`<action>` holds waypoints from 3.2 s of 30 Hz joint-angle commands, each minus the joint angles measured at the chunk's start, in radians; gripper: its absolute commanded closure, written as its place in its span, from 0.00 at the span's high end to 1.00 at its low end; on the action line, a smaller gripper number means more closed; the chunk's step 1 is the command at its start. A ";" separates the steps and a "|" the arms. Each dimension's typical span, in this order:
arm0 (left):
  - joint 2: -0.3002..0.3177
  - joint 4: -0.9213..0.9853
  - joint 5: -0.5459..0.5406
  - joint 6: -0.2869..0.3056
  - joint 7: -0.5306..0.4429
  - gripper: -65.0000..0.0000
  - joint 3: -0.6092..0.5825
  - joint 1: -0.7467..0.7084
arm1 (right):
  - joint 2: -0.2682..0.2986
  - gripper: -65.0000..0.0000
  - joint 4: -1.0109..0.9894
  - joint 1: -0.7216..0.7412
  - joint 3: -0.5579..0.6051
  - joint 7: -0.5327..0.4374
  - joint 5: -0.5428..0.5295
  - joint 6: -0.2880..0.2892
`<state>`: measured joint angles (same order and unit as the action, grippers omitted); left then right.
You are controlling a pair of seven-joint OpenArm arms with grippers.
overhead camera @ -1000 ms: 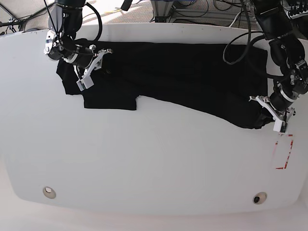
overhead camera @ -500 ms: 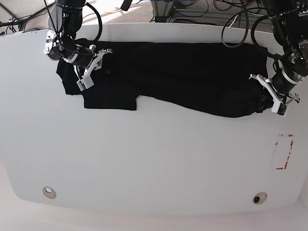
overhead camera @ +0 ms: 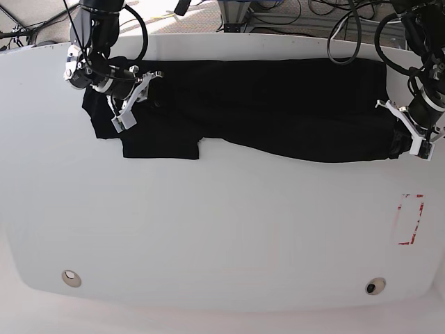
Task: Fold the T-shirt properly
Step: 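Regrasp the shirt end with the left gripper and pull it taut, then pull the shirt end with the left gripper away from the right gripper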
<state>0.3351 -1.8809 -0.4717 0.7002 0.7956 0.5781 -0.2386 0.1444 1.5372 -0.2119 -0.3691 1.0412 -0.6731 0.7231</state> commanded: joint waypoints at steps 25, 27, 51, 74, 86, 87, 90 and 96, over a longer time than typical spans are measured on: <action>0.103 -0.101 -0.014 -0.002 -0.021 0.02 0.032 -0.011 | 0.041 0.12 -0.244 0.059 -0.071 0.020 0.109 -0.025; 0.106 -0.101 -0.014 -0.002 -0.021 0.02 0.029 -0.037 | 0.041 0.12 -0.244 0.061 -0.071 0.020 0.109 -0.025; 0.278 0.192 0.004 -0.002 -0.023 0.12 -0.181 -0.137 | 0.044 0.12 -0.244 0.064 -0.071 0.020 0.109 -0.025; 0.287 0.217 -0.200 -0.002 0.206 0.53 -0.057 -0.120 | 0.014 0.12 -0.237 0.072 -0.074 0.020 0.108 -0.025; 0.238 0.320 -0.319 -0.002 0.315 0.56 0.043 -0.040 | 0.010 0.12 -0.223 0.076 -0.074 0.020 0.106 -0.025; 0.226 0.364 -0.319 -0.002 0.313 0.56 0.041 -0.028 | 0.010 0.12 -0.223 0.078 -0.074 0.020 0.106 -0.025; 0.213 0.450 -0.319 -0.002 0.308 0.55 0.043 -0.014 | 0.010 0.12 -0.223 0.075 -0.074 0.020 0.102 -0.025; 0.172 0.531 -0.319 -0.002 0.216 0.55 0.041 -0.014 | 0.013 0.12 -0.223 0.076 -0.074 0.020 0.108 -0.025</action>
<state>0.5007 -1.3453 -0.7727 0.6968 1.0435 0.6140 -0.2604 0.1467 1.3266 -0.1188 -0.4442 0.9493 -0.7296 0.7658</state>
